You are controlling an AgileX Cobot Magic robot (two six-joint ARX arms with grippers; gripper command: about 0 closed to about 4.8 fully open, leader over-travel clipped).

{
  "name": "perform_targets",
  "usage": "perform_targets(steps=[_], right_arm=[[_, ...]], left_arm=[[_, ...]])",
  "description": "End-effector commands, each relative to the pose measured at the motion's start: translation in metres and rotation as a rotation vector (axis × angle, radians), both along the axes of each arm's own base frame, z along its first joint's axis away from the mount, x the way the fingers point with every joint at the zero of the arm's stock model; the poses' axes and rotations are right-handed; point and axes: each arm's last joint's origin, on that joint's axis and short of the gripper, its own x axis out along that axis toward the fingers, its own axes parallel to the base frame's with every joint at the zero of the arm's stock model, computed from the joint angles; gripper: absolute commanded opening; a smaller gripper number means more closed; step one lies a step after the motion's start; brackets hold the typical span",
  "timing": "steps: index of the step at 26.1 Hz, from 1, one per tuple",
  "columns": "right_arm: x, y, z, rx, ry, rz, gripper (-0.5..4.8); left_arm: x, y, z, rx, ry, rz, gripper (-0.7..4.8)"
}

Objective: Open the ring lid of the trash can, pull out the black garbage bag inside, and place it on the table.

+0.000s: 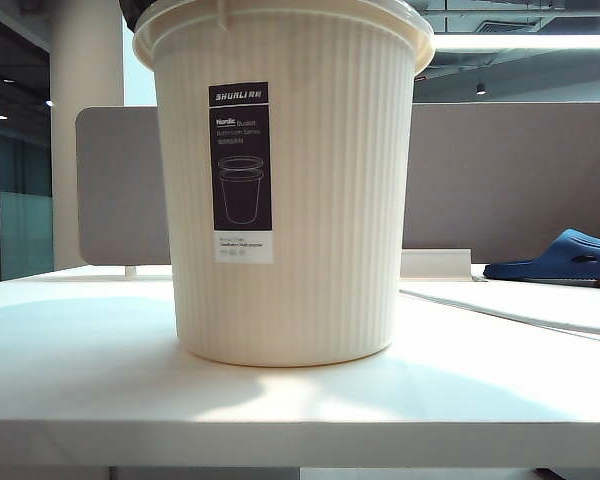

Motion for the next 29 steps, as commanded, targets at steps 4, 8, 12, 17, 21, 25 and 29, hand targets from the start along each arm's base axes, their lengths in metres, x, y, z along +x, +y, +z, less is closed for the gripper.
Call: perform_targets(steps=[4,8,12,17,21,25,29], right_arm=[[-0.008,0.006,0.005,0.044,-0.036,0.049,-0.01],[-0.009,0.005,0.006,0.049,-0.035,0.054,-0.01],[-0.009,0.005,0.007,0.056,-0.031,0.062,-0.01],[-0.009,0.006,0.007,0.074,-0.022,0.082,-0.01],[-0.007,0.014,0.004,0.074,-0.012,0.102,-0.01],[-0.001,0.026,0.000,0.069,0.005,0.116,-0.01],[0.003,0.041,0.001,0.073,0.003,0.148,-0.01]], left_arm=[[-0.006,0.008,0.010,-0.017,-0.043,0.040,-0.06],[-0.012,0.013,0.020,0.011,-0.079,0.073,-0.06],[-0.019,0.019,0.030,0.024,-0.104,0.093,-0.06],[-0.021,0.032,0.037,0.063,-0.115,0.152,-0.06],[-0.021,0.035,0.038,0.075,-0.107,0.165,-0.06],[-0.016,0.033,0.035,0.114,-0.095,0.195,-0.06],[-0.015,0.033,0.034,0.132,-0.093,0.202,-0.06]])
